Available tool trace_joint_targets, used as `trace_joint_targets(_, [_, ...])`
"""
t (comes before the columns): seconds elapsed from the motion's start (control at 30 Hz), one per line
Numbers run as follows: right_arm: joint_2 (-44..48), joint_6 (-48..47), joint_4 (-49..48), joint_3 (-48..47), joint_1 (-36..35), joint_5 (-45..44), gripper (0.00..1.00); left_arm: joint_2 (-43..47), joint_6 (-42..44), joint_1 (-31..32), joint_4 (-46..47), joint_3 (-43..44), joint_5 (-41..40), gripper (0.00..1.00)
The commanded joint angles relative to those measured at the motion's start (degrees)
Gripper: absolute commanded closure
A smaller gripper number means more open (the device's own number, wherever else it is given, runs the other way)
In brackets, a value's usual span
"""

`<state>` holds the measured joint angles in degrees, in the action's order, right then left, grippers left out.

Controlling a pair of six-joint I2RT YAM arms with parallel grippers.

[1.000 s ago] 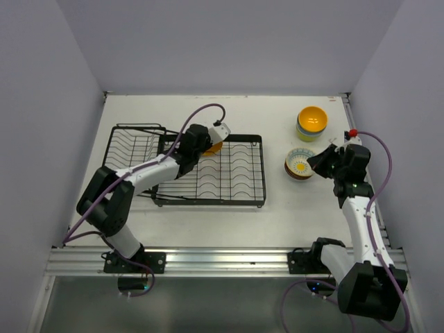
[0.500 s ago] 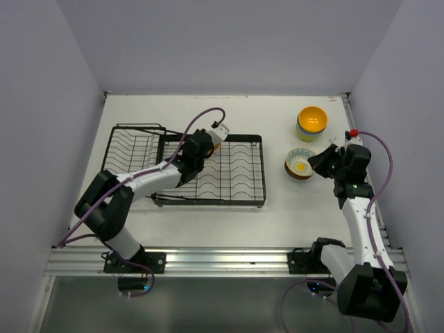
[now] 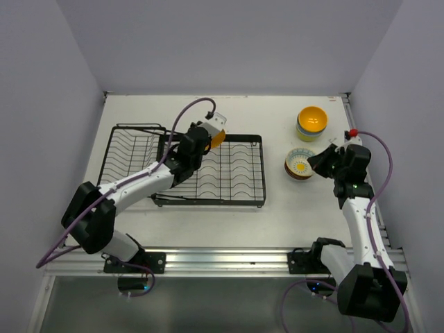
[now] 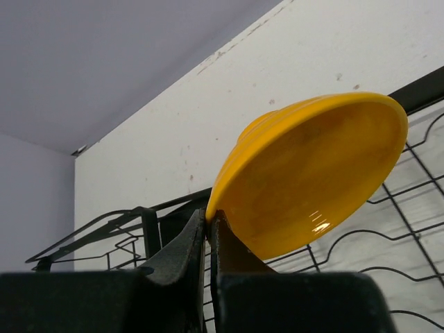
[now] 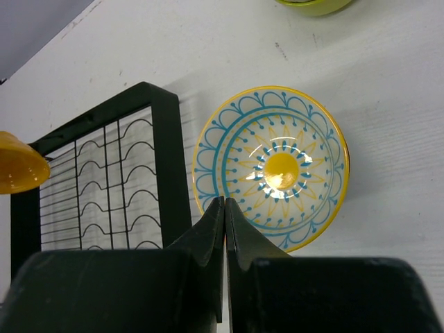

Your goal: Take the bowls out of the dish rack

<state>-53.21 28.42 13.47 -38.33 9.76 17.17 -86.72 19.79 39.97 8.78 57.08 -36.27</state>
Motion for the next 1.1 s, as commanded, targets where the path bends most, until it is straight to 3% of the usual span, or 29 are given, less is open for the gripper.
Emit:
trace_joint_targets(0.0, [0.39,-1.71,-3.19,-0.17,-0.18,2.86,1.0,5.5,-10.89,0.82,-7.15,4.44,5.41,1.0])
trace_joint_targets(0.13, [0.83,-1.36,-5.91,0.27,-0.09,8.31,0.93,7.79,-21.09,0.82,-17.11,5.94,13.58,1.0])
trace_joint_targets(0.23, [1.27,-1.09,-9.6,0.97,-0.88,14.55,0.81,9.81,-25.23,0.73,-18.62,3.84,20.7,1.0])
trace_joint_targets(0.37, [-0.4,-5.82,-5.76,-2.62,-8.93,14.57,0.65,13.06,-27.7,0.55,-16.43,-0.55,29.13,1.0])
trace_joint_targets(0.53, [-1.1,-7.86,-4.68,-4.48,-18.97,10.61,0.51,14.21,-28.41,0.55,-16.68,-0.92,33.8,1.0])
trace_joint_targets(0.83, [-6.99,-9.09,-4.77,-9.04,-36.02,-0.2,0.45,14.47,-29.99,0.55,-18.53,-0.39,35.57,1.0])
trace_joint_targets(1.07, [-9.36,-8.83,-6.36,-9.75,-40.69,-7.14,0.45,15.35,-30.51,0.64,-18.53,-0.3,39.61,1.0])
